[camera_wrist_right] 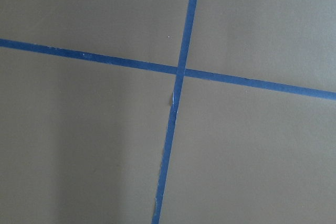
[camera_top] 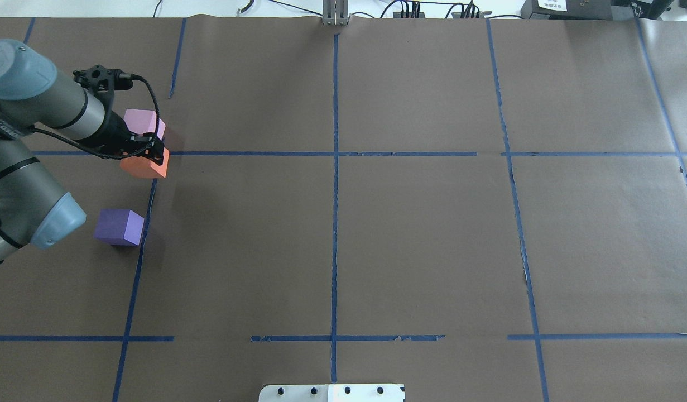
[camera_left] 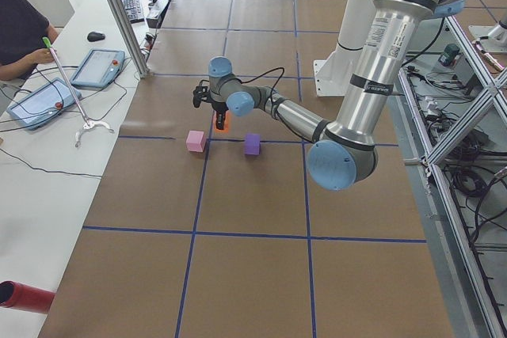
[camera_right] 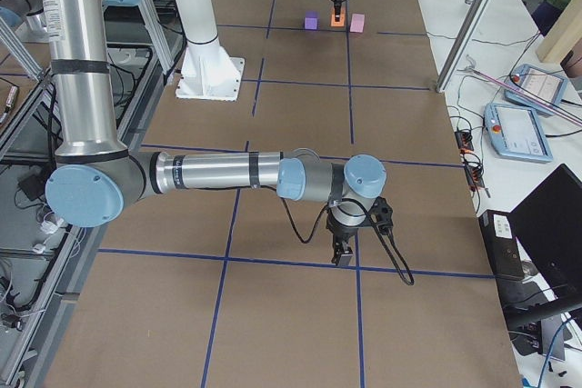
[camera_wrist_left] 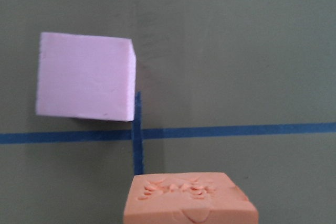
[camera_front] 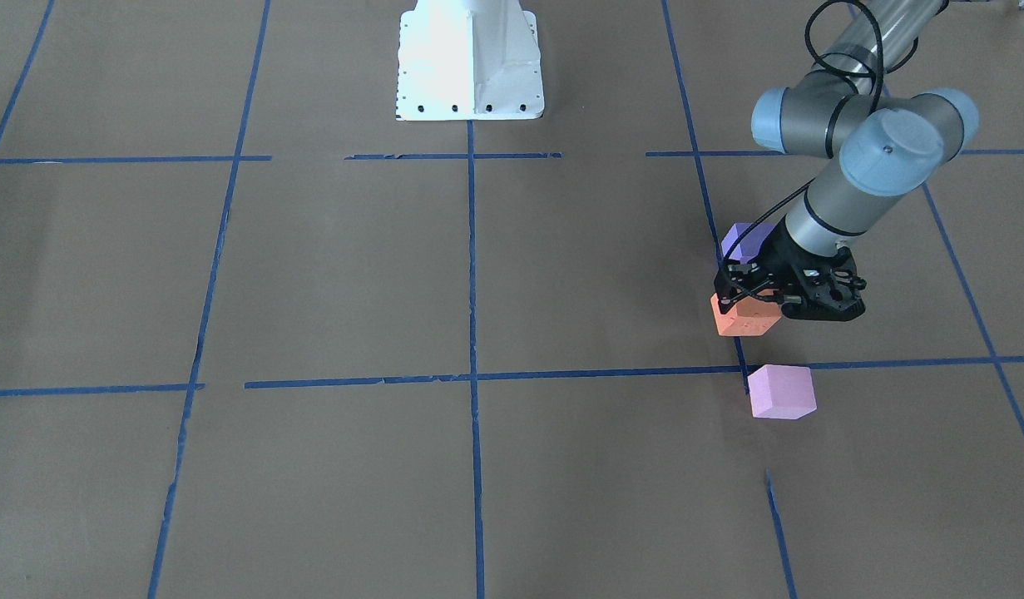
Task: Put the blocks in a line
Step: 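Carry the orange cube toward the gap between pink and purple cubes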
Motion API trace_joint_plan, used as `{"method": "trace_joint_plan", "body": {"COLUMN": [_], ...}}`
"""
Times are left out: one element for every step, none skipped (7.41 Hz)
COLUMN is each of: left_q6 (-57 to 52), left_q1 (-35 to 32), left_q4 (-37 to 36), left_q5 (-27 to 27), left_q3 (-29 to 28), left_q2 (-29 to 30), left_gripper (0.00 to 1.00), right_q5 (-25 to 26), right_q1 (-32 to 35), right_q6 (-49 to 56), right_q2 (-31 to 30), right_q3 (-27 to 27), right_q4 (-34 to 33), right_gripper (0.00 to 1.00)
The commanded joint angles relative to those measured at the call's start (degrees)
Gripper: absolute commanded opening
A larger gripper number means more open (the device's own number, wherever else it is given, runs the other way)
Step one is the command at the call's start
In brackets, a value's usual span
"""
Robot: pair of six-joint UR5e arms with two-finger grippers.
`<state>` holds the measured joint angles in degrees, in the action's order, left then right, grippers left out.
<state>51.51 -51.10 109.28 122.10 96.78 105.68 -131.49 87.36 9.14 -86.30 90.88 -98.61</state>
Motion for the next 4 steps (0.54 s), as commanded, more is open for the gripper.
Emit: {"method": "trace_joint_plan", "body": {"left_q6": [-6.0, -7.7, -7.8, -7.9], "left_q1": [-0.7, -1.4, -1.7, -1.8], "left_q4": [-0.1, -0.2, -0.2, 0.0], "left_q5": [0.2, 0.3, 0.2, 0.2], "left_q3": [3.4, 2.4, 0.4, -2.0], "left_q2": [-6.8, -6.6, -5.4, -3.0], "left_gripper": [0.48, 0.48, 0.47, 0.47], "right_q5": [0.0, 0.0, 0.0, 0.0], "right_q1": [0.0, 0.0, 0.0, 0.0], "right_q6": [0.0, 0.0, 0.0, 0.0], "right_q2": [0.0, 0.0, 0.0, 0.0], "right_q3": [0.0, 0.0, 0.0, 0.0], "right_q4": [0.0, 0.0, 0.0, 0.0], "right_gripper": [1.0, 1.0, 1.0, 1.0]}}
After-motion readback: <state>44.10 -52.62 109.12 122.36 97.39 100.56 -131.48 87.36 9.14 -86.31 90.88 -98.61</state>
